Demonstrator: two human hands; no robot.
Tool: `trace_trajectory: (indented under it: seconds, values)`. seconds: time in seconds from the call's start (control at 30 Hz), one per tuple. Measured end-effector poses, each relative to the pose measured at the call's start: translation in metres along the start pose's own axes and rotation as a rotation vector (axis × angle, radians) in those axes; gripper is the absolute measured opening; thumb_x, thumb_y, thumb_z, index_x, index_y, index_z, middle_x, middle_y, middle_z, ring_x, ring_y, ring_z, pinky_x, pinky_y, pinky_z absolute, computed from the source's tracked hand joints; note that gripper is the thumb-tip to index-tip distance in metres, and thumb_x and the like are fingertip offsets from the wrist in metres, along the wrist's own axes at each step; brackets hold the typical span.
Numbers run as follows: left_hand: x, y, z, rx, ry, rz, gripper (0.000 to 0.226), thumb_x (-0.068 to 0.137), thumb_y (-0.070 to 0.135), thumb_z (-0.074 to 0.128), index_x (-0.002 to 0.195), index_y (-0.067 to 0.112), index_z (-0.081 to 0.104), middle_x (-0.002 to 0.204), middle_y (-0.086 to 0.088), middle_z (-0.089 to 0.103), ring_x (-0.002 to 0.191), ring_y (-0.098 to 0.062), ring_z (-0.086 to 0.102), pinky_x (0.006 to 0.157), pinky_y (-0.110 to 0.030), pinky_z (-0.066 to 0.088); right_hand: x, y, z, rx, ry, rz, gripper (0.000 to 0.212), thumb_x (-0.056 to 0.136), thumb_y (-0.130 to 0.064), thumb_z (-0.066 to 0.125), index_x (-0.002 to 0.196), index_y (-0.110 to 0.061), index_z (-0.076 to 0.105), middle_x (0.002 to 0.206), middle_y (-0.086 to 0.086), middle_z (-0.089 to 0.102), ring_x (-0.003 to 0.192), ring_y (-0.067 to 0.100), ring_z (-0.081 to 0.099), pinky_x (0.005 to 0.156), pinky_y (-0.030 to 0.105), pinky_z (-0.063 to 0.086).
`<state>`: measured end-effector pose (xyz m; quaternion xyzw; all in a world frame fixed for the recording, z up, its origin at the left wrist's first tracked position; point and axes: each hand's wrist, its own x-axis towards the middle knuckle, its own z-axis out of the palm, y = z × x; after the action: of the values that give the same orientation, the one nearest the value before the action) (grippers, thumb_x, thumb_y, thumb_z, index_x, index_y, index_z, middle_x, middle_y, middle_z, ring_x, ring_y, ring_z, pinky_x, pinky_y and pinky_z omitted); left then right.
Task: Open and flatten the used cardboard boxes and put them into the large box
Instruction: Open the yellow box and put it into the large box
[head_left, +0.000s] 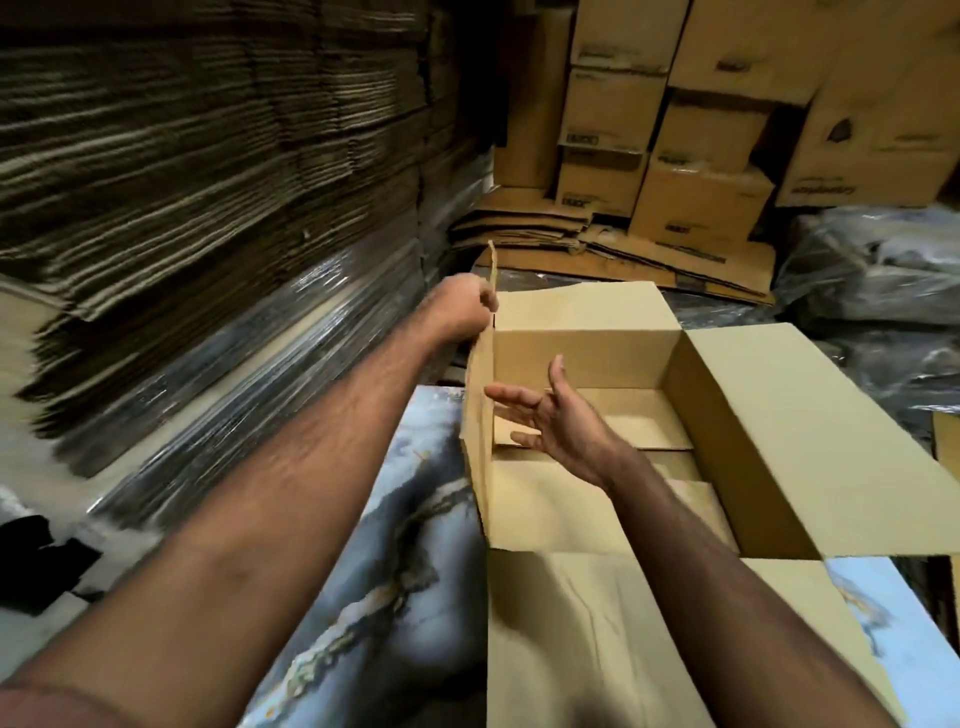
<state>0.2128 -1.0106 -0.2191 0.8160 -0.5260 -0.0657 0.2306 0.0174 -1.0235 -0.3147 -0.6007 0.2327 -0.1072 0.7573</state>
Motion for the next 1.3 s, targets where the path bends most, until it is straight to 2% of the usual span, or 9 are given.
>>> trace_trajectory:
  seconds: [0.2,0.3,0.37,0.43,0.53,0.63,0.77,1.07,1.3]
  values:
    - [-0.028,-0.059,0.009,0.313,0.139,-0.236,0.031,0.091,0.018,0.05,0.116,0.008,0.066,0.128,-0.016,0.053,0.115,-0.034,0.054,0.095,-0.041,0.046,-0.006,0.023,0.002,-0.109,0.052,0.071,0.079,0.095,-0.072,0.012,0.136,-0.025,0.06,0.139,-0.01,0.058,0.131,0.012,0.049,0.106,0.037,0.037]
    - [-0.056,-0.078,0.044,0.378,0.001,-0.439,0.043,0.094,0.034,0.049,0.132,0.013,0.057,0.151,-0.023,0.033,0.145,-0.042,0.019,0.117,-0.053,0.015,-0.017,0.033,-0.012,-0.252,0.146,0.083,0.064,0.098,-0.067,0.025,0.131,-0.027,0.062,0.13,-0.016,0.063,0.122,0.007,0.057,0.103,0.036,0.043]
    - [-0.068,-0.084,0.078,0.24,-0.143,-0.57,0.063,0.093,0.059,0.044,0.141,0.018,0.048,0.157,-0.022,0.025,0.148,-0.043,0.007,0.118,-0.056,0.005,-0.025,0.042,-0.022,-0.382,0.228,0.084,0.05,0.102,-0.056,0.036,0.123,-0.02,0.064,0.118,-0.013,0.066,0.111,0.008,0.059,0.094,0.032,0.046]
    - [-0.076,-0.081,0.111,-0.026,-0.287,-0.664,0.09,0.08,0.08,0.039,0.146,0.019,0.041,0.156,-0.017,0.029,0.144,-0.04,0.022,0.118,-0.051,0.017,-0.031,0.058,-0.034,-0.583,0.313,0.056,0.036,0.102,-0.042,0.048,0.107,-0.012,0.065,0.101,-0.009,0.061,0.099,0.015,0.056,0.082,0.028,0.043]
    - [-0.082,-0.065,0.152,-0.414,-0.428,-0.684,0.112,0.069,0.086,0.048,0.15,0.011,0.037,0.154,-0.012,0.039,0.138,-0.034,0.04,0.115,-0.042,0.031,-0.044,0.093,-0.054,-0.94,0.386,0.177,0.037,0.1,-0.036,0.054,0.129,-0.012,0.06,0.127,-0.002,0.058,0.113,0.021,0.058,0.095,0.029,0.044]
    - [-0.075,-0.053,0.178,-0.448,-0.444,-0.758,0.131,0.056,0.087,0.059,0.153,0.005,0.026,0.156,-0.013,0.036,0.14,-0.034,0.038,0.116,-0.043,0.031,-0.058,0.115,-0.063,-1.121,0.387,0.257,0.046,0.1,-0.04,0.053,0.136,-0.012,0.056,0.138,0.009,0.055,0.12,0.024,0.057,0.101,0.029,0.043]
    - [-0.06,-0.037,0.178,-0.342,-0.473,-0.656,0.09,0.09,0.065,0.054,0.15,0.0,0.034,0.154,-0.018,0.037,0.142,-0.032,0.037,0.117,-0.038,0.029,-0.062,0.12,-0.061,-1.147,0.406,0.215,0.045,0.099,-0.04,0.051,0.137,-0.015,0.055,0.136,0.009,0.056,0.118,0.023,0.057,0.098,0.029,0.043]
    - [-0.069,-0.042,0.176,-0.528,-0.343,-0.731,0.05,0.099,0.025,0.051,0.141,-0.002,0.047,0.146,-0.018,0.048,0.134,-0.032,0.047,0.108,-0.036,0.041,-0.062,0.117,-0.056,-1.144,0.362,0.255,0.056,0.098,-0.046,0.051,0.145,-0.017,0.045,0.148,0.01,0.045,0.134,0.026,0.044,0.11,0.033,0.036]
    - [-0.062,-0.042,0.178,-0.844,-0.098,-0.698,0.041,0.084,0.034,0.058,0.11,0.004,0.069,0.104,-0.015,0.072,0.094,-0.033,0.068,0.087,-0.043,0.058,-0.053,0.086,-0.051,-1.388,0.174,0.543,0.082,0.097,-0.068,0.031,0.157,-0.031,-0.01,0.164,0.01,-0.02,0.152,0.029,-0.012,0.121,0.055,0.003]
